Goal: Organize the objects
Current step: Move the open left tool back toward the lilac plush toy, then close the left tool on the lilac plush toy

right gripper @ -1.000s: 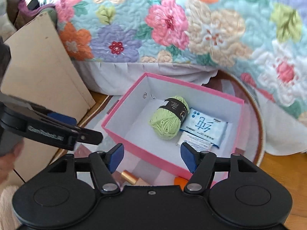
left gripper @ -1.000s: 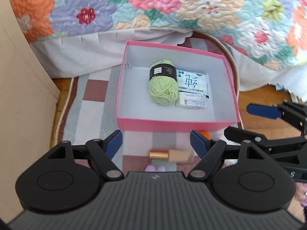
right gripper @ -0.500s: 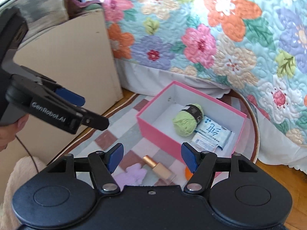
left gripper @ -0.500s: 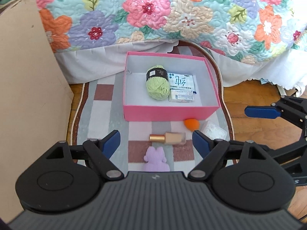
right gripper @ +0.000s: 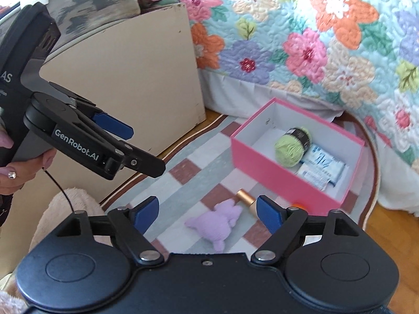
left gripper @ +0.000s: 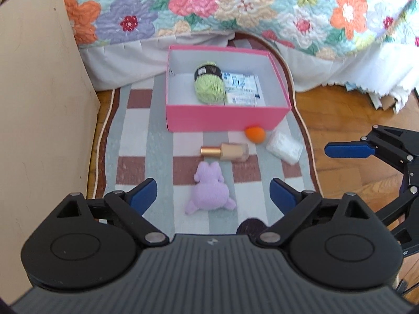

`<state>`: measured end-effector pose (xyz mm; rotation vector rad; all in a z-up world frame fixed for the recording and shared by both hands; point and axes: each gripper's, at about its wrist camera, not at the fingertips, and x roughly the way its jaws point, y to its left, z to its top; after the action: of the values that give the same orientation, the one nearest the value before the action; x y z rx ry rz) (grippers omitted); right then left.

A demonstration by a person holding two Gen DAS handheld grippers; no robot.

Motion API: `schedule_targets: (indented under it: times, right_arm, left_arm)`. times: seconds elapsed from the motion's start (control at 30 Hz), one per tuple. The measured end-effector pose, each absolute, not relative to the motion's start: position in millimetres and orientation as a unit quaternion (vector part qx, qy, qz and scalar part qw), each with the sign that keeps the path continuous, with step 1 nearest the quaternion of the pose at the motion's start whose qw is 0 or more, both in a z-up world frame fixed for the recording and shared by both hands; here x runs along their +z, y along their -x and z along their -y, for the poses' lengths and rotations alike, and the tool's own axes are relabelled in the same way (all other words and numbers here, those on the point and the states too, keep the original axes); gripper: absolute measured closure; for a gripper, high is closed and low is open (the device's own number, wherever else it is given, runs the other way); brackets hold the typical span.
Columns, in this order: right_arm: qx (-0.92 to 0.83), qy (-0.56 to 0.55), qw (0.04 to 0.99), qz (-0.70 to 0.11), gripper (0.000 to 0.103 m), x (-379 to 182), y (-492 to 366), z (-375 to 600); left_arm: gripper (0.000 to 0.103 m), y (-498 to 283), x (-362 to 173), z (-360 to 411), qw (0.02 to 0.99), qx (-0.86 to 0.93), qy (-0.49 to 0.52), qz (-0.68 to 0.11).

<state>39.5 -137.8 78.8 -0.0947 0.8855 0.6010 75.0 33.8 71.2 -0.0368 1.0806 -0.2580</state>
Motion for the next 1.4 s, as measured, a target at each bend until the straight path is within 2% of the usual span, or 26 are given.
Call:
schedule_targets:
  times: [0.07,0.5,0.73,0.97,1.2,1.27,1.33,1.4]
  right_arm:
    - [0.289,0.04,0.859,-0.421,0.012,69.4,-35.6,136.9]
    - [0.281,0.057,0.855,-0.433,0.012,-1.7,-42.3,122.1]
    - [0.277,0.064,0.842,-0.458,0.012,-51.8,-56.4,105.1]
    - [0.249,0.048,0.856,-0.45,0.012,-93.9,-69.8,92.6]
    - [0.239,0.066,0.859,-0.449,0.012,-132.0,-71.4,70.6]
    - [0.231,0.064,0.861,-0.45,0.012,-140.9,-71.9,66.2]
    - [0.21,0.065,0.869,-0.442,0.012,-146.8,-71.6,63.3]
    - [0.187,0.068,0.878,-0.435,0.012,-150.0,-72.3,62.8]
  left_arm:
    - [0.007,-73.4,62.9,-32.2,0.847,-0.124,0.01,-0.517]
    - [0.005,-90.4,11.4,-33.6,0.842,-0.134,0.048,-0.521]
    - [0.008,-111.4,-45.5,-27.9,0.819,-0.129,0.056,-0.556]
    - [0.01,-138.8,-110.7,-38.8,0.799,-0.111,0.099,-0.583]
    - [0.01,-145.1,-143.8,-48.7,0.797,-0.11,0.145,-0.576]
    - [0.013,-144.5,-150.3,-48.5,0.798,-0.114,0.147,-0.573]
    - [0.026,-146.5,-157.9,-44.7,0.791,-0.12,0.13,-0.585]
    - [0.033,-148.1,-165.1,-43.2,0.789,-0.115,0.125,-0.591]
